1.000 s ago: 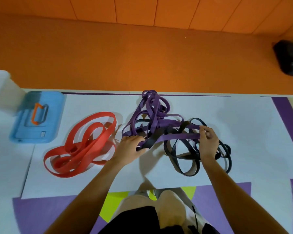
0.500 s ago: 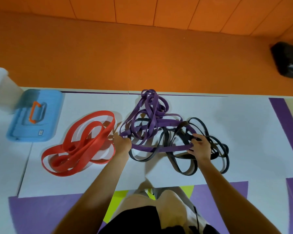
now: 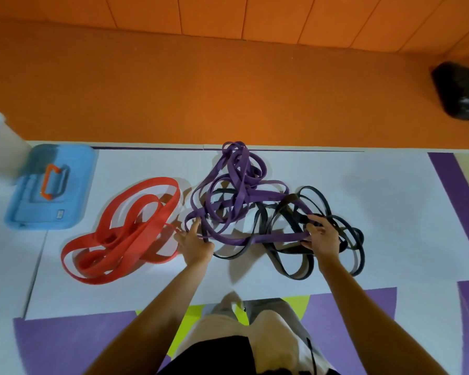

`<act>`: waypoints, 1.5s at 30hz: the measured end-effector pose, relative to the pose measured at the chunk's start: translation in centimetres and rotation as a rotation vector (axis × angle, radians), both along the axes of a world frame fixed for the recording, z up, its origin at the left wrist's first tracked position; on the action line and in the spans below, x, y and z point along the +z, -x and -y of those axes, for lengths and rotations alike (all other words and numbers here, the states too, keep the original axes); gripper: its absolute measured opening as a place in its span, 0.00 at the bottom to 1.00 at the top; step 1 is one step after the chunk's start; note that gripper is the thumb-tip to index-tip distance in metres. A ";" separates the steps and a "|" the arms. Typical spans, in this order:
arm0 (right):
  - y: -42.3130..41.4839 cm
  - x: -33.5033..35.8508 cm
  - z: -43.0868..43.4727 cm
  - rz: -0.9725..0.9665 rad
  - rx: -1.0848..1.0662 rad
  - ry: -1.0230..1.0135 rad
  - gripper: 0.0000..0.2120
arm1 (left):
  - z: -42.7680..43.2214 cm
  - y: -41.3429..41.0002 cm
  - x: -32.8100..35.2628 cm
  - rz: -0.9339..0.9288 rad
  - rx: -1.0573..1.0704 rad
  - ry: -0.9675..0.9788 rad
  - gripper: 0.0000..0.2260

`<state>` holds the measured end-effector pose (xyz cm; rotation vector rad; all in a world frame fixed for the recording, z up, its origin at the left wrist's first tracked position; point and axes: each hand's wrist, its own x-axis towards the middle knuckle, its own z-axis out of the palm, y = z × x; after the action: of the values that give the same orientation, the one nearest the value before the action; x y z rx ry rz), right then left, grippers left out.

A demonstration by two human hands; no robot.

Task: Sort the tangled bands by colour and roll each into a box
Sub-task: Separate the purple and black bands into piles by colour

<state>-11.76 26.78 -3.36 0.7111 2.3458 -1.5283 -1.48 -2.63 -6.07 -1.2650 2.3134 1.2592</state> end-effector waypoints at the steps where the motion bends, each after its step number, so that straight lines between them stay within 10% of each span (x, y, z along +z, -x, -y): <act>1: -0.1 0.1 0.0 0.001 0.000 0.000 0.11 | -0.3 -0.1 -0.3 -0.041 0.021 -0.054 0.36; 18: 0.9 0.7 4.6 -0.017 0.294 -0.549 0.23 | 1.8 -2.4 1.5 -0.417 0.362 -0.042 0.30; 23: 0.9 0.9 12.1 -0.515 0.833 -0.433 0.18 | 3.2 -1.9 3.3 -0.423 0.201 0.052 0.26; 28: 0.5 1.0 20.8 -0.127 1.437 -0.386 0.34 | 2.6 -1.1 4.3 -0.451 0.038 0.096 0.23; 39: 0.8 0.2 15.3 -0.111 0.357 -0.026 0.13 | 3.3 -0.4 2.5 -0.033 -0.035 -0.016 0.17; 45: 1.0 1.6 14.4 -0.321 0.928 -0.178 0.15 | 3.5 1.3 7.0 -0.413 0.144 -0.393 0.22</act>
<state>-12.76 12.41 -1.79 -0.5993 2.4613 -1.0446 -2.82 -6.09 0.96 -1.1307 2.0830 2.0688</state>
